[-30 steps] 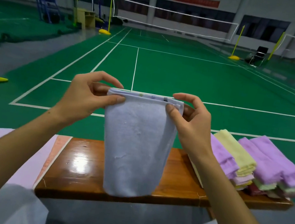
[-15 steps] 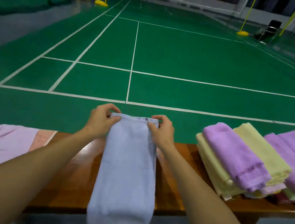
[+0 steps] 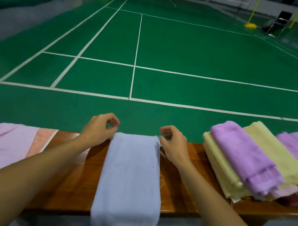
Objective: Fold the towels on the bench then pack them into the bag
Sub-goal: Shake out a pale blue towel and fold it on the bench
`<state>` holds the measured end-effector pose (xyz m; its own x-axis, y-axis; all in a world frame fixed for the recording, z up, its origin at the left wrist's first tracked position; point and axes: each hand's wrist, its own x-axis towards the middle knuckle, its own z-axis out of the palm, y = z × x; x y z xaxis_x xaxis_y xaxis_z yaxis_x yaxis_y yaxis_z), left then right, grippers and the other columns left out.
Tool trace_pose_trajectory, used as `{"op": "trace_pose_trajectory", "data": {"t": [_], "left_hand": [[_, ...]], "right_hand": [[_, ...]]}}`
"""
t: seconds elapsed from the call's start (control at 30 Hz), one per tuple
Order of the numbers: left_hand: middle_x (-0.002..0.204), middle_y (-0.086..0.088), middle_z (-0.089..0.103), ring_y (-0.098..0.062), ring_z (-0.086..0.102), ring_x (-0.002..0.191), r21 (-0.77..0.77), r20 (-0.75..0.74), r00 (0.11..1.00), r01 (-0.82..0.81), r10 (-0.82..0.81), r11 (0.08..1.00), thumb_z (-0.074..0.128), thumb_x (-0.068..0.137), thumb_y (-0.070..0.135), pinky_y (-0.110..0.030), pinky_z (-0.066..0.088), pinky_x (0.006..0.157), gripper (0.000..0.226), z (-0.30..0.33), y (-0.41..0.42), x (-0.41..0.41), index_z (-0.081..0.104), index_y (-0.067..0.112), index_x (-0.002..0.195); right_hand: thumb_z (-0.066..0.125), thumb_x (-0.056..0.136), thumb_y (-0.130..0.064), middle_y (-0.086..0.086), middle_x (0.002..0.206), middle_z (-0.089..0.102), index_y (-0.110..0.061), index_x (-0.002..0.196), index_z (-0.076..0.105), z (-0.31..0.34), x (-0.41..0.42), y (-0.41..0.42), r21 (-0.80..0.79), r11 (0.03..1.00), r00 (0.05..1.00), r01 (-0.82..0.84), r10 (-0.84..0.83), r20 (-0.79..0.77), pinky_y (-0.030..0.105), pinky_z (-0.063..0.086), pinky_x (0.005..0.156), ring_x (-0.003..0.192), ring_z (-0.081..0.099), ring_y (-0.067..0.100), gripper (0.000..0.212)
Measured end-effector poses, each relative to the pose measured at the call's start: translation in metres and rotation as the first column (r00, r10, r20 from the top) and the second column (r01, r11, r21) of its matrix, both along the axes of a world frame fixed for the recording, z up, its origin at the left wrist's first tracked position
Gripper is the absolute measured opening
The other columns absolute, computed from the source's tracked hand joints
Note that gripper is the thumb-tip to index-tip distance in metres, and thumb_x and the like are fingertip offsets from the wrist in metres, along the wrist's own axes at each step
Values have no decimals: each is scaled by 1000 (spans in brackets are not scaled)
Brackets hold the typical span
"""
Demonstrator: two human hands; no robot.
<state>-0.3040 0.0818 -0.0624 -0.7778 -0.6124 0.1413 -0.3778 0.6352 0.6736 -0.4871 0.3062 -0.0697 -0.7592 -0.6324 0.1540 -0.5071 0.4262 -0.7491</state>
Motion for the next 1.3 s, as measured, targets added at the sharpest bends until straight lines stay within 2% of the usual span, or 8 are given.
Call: {"op": "trace_pose_trajectory", "data": {"t": [0.23,0.4,0.63,0.8,1.03,1.1,1.2,1.3], "left_hand": [[87,16,75,-7,70,81,65,70,923,374,-379,925,75,85,21,-28,57,74,8,5,78,72,76,29,88],[106,20,69,-1,61,101,-250,194,859,510,-474,823,65,87,45,-34,52,93,12,-16,116,103,73,39,94],[153,3,53,-20,54,136,-543,363,805,592,-468,596,58,92,69,-37,48,109,58,-26,109,145,56,41,143],[162,-9,43,-28,49,142,-658,471,765,636,-439,402,85,81,37,-42,46,112,91,-33,115,159,39,28,159],[143,-16,60,-31,64,114,-805,269,757,516,-596,293,70,98,29,-37,56,90,19,-29,139,152,67,18,114],[129,-7,71,-24,68,105,-761,166,753,509,-637,403,61,104,34,-33,59,84,19,-24,145,150,70,18,108],[100,10,73,-11,68,82,-449,-27,845,466,-533,762,46,105,51,-33,59,68,28,-6,153,148,63,30,112],[86,16,69,-6,67,74,-251,-179,902,343,-392,905,52,99,53,-35,57,61,27,7,153,136,61,29,107]], "right_hand": [[68,94,-17,-8,116,73,-22,112,77,-7,87,83,101,891,887,-443,452,-94,14,47,95,101,60,-7,21],[63,95,-47,-10,150,54,-39,123,71,-22,110,108,272,828,839,-490,533,-110,45,28,124,147,36,15,30],[57,99,-61,-14,169,28,-47,146,53,-20,111,129,423,765,808,-485,577,-117,51,23,126,159,12,21,49],[54,100,-62,-16,169,25,-48,148,50,-22,114,132,415,774,817,-478,565,-113,51,23,126,160,9,19,50],[57,101,-58,-15,169,26,-46,147,52,-20,116,132,398,782,828,-480,554,-91,51,22,126,160,9,18,48],[55,101,-58,-12,170,26,-45,147,53,-18,118,133,406,788,832,-464,545,-107,53,22,126,160,8,19,48],[46,100,-68,-12,168,29,-41,143,58,-10,132,136,351,817,844,-457,523,-118,47,16,125,159,7,14,52],[50,95,-74,-12,145,55,-37,133,61,4,150,136,223,821,839,-526,543,-20,38,39,110,136,45,9,54]]}}
